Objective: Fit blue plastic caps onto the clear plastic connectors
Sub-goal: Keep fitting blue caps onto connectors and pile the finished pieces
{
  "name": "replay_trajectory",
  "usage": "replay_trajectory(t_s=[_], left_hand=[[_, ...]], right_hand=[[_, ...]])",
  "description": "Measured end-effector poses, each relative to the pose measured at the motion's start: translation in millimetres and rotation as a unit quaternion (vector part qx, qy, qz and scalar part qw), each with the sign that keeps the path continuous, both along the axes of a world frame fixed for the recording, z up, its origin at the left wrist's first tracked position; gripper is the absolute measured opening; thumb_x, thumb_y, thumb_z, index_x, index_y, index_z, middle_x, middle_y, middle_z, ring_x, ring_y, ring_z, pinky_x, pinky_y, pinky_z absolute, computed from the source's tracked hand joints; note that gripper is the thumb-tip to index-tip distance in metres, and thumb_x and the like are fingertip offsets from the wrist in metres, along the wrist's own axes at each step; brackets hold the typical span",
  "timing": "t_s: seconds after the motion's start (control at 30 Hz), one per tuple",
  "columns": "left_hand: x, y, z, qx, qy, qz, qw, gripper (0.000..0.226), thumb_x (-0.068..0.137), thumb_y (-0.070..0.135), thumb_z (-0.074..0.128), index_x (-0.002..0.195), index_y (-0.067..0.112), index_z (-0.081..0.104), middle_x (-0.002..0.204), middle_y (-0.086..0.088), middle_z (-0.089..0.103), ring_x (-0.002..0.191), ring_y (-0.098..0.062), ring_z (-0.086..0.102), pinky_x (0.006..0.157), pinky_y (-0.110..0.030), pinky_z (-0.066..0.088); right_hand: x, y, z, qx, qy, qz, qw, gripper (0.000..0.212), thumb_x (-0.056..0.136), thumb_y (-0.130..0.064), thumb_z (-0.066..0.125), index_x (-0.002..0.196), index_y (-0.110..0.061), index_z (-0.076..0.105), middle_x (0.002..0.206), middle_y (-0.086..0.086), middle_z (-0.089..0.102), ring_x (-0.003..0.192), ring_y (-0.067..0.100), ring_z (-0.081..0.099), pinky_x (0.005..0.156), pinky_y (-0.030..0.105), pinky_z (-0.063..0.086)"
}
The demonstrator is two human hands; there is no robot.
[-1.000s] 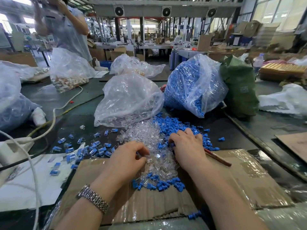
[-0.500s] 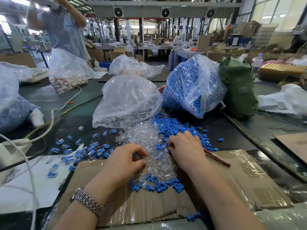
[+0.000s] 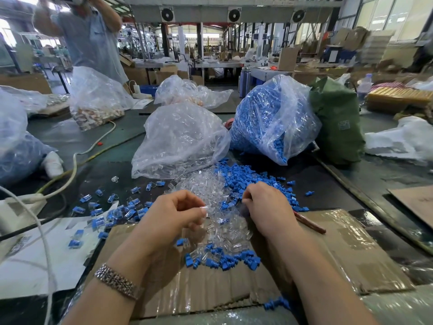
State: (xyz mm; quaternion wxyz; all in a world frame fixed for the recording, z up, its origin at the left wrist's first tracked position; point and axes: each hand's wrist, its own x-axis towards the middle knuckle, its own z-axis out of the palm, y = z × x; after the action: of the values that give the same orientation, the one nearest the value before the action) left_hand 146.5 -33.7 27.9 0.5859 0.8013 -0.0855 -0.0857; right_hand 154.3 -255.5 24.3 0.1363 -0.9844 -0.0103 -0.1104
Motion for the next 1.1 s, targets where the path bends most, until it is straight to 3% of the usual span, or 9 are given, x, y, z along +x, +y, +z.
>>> replay_trajectory(t_s=[0.07, 0.17, 0.23, 0.47, 0.73, 0.93, 1.1], left_hand=[[1.2, 1.1, 1.3, -0.138, 0.064, -0.008, 0.988, 0.027, 0.073, 0.007, 0.079, 0.097, -0.001, 0.069, 0.09, -0.015, 0.075, 0.078, -0.023, 0.071, 0.069, -0.025, 0.059], [2.6, 1.1, 0.9, -0.261, 0.116, -0.018, 0.958, 0.034, 0.068, 0.0, 0.078, 0.099, -0.005, 0.065, 0.097, -0.024, 0.073, 0.082, -0.027, 0.072, 0.071, -0.028, 0.06], [3.8, -0.6, -0.8, -0.289, 0.126, -0.014, 0.949, 0.033, 0.069, -0.004, 0.077, 0.099, -0.006, 0.065, 0.101, -0.027, 0.073, 0.083, -0.028, 0.073, 0.071, -0.027, 0.06], [2.4, -2.8, 0.3, -0.294, 0.138, -0.032, 0.945, 0.034, 0.075, -0.001, 0.075, 0.107, -0.007, 0.066, 0.107, -0.026, 0.073, 0.083, -0.026, 0.074, 0.07, -0.026, 0.061], [-3.6, -6.0, 6.0, -0.296, 0.145, -0.077, 0.941, 0.024, 0.085, 0.009, 0.067, 0.107, -0.001, 0.071, 0.101, -0.025, 0.074, 0.076, -0.021, 0.073, 0.065, -0.025, 0.06], [-4.3, -1.2, 7.1, -0.302, 0.131, -0.103, 0.939, 0.034, 0.084, 0.005, 0.076, 0.117, -0.002, 0.067, 0.113, -0.03, 0.07, 0.084, -0.027, 0.073, 0.071, -0.028, 0.06], [-4.9, -3.3, 6.4, -0.254, 0.082, -0.078, 0.961, 0.025, 0.076, 0.014, 0.08, 0.1, 0.006, 0.077, 0.107, -0.027, 0.073, 0.083, -0.026, 0.074, 0.07, -0.026, 0.06]], right_hand=[[-2.7, 2.5, 4.0, 0.151, -0.022, -0.005, 0.988, 0.012, 0.103, -0.023, 0.056, 0.093, -0.02, 0.06, 0.094, -0.006, 0.065, 0.085, 0.011, 0.062, 0.076, 0.027, 0.048], [-11.2, 10.4, 11.7, 0.443, 0.015, 0.057, 0.895, 0.009, 0.101, -0.015, 0.06, 0.094, -0.015, 0.064, 0.08, 0.0, 0.076, 0.078, 0.009, 0.074, 0.074, 0.024, 0.059], [-15.4, 14.4, 14.9, 0.506, 0.039, 0.101, 0.856, 0.007, 0.101, -0.013, 0.06, 0.096, -0.013, 0.064, 0.081, 0.003, 0.076, 0.079, 0.011, 0.076, 0.071, 0.022, 0.058], [-20.6, 20.8, 16.5, 0.47, 0.009, 0.166, 0.867, 0.005, 0.099, -0.017, 0.064, 0.095, -0.016, 0.066, 0.066, -0.007, 0.066, 0.064, 0.001, 0.06, 0.065, 0.012, 0.045], [-23.5, 21.4, 14.4, 0.425, -0.002, 0.198, 0.884, 0.007, 0.097, -0.021, 0.067, 0.092, -0.026, 0.066, 0.077, -0.006, 0.066, 0.069, 0.004, 0.058, 0.07, 0.022, 0.05], [-25.5, 19.8, 15.5, 0.401, -0.022, 0.221, 0.889, 0.008, 0.096, -0.018, 0.068, 0.092, -0.024, 0.068, 0.072, -0.018, 0.063, 0.065, -0.001, 0.052, 0.065, 0.015, 0.045], [-28.5, 22.0, 15.9, 0.372, -0.036, 0.222, 0.901, 0.008, 0.097, -0.018, 0.067, 0.092, -0.024, 0.066, 0.073, -0.024, 0.062, 0.065, -0.002, 0.054, 0.065, 0.015, 0.045]])
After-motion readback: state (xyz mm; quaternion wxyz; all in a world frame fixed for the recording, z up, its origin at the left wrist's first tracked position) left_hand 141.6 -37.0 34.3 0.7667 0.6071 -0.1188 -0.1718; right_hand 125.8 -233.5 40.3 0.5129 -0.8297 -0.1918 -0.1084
